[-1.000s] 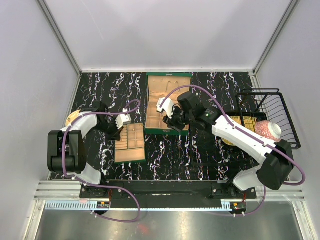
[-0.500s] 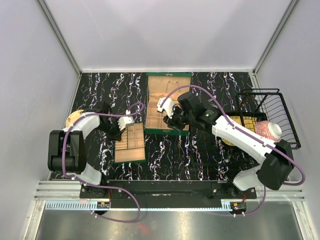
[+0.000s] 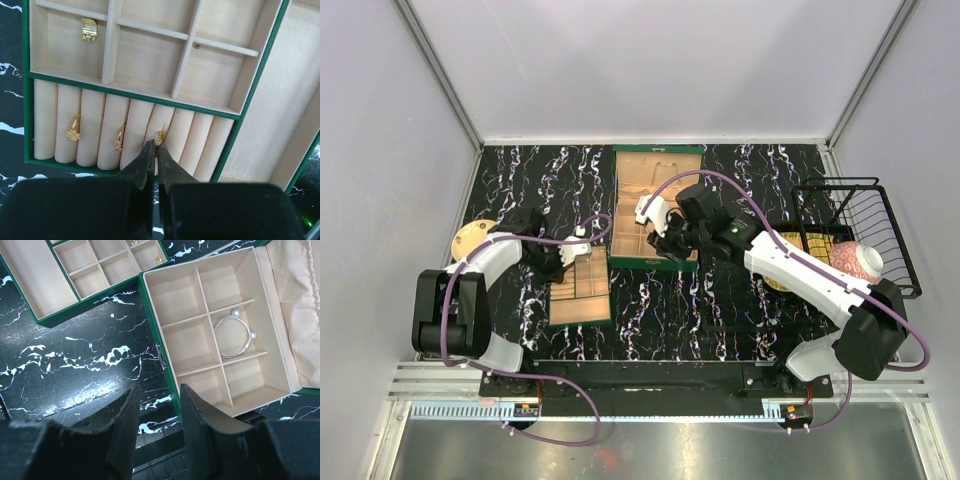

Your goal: Organize the mixed jewelry

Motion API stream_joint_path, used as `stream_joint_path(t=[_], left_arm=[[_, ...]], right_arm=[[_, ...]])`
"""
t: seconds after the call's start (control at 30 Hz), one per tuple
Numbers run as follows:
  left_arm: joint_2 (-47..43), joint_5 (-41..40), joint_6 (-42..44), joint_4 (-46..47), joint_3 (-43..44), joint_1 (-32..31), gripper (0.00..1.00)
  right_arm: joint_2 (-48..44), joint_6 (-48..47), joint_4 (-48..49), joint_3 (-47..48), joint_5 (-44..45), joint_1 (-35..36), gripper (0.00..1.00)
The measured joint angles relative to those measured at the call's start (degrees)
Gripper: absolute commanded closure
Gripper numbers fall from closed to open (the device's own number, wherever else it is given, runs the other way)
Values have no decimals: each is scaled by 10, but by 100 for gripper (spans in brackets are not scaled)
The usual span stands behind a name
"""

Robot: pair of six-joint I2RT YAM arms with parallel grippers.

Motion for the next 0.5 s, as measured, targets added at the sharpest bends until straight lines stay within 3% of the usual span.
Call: stream_joint_path(t=[0.5], left_arm=[[-31, -39, -15, 51, -41, -26, 96]], right_arm=[[0, 0, 4, -2, 0, 0, 56]])
